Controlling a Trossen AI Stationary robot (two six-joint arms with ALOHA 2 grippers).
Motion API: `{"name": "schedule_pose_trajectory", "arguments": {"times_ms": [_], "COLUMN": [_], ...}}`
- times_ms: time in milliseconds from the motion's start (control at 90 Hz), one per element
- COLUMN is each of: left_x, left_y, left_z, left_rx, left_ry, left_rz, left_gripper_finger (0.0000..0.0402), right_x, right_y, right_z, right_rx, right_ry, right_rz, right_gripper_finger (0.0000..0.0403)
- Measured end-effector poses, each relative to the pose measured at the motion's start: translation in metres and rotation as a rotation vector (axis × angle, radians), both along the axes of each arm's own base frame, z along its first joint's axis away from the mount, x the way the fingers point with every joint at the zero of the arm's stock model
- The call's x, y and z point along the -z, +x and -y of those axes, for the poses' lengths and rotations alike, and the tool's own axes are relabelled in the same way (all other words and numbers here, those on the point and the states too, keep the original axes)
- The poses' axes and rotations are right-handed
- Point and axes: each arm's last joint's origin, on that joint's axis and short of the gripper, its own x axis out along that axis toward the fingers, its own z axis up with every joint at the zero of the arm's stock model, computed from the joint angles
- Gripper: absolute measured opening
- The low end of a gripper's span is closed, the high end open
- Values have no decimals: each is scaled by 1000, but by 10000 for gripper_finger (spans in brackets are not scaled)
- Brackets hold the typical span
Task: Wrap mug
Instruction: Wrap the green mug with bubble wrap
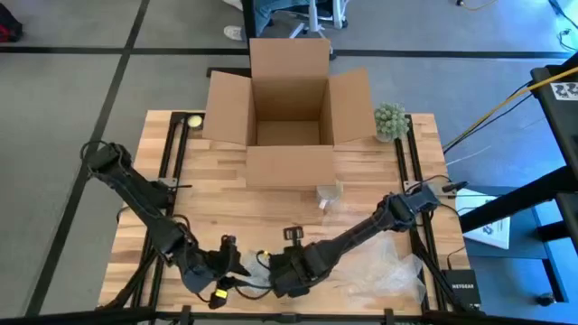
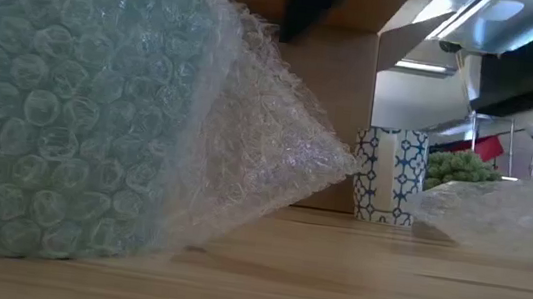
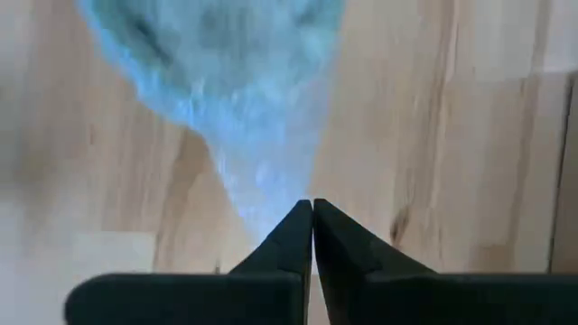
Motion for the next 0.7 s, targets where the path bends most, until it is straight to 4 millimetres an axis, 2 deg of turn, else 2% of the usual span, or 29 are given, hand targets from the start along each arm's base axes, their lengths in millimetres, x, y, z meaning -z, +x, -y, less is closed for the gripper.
{"name": "schedule_pose_trajectory", "arguments": {"times_ms": [244, 411, 533, 700], "left_x": [42, 51, 62, 72], "left_y": [28, 38, 44, 55], "left_z": [-5, -13, -26, -35], "left_rx": [-20, -44, -130, -201], "left_ry": [-38, -31, 31, 18], "left_rz": [-184, -223, -271, -294], "left_gripper_finger": [98, 98, 97, 97], "right_x": [15, 22, 29, 37], "right_y": [1, 5, 10, 13], "right_z": [-2, -4, -7, -8], "right_rx": [10, 12, 10, 9], "right_ry": [-13, 6, 34, 56], "right_rz": [16, 60, 106, 140], "right_gripper_finger": [1, 1, 1, 1]}}
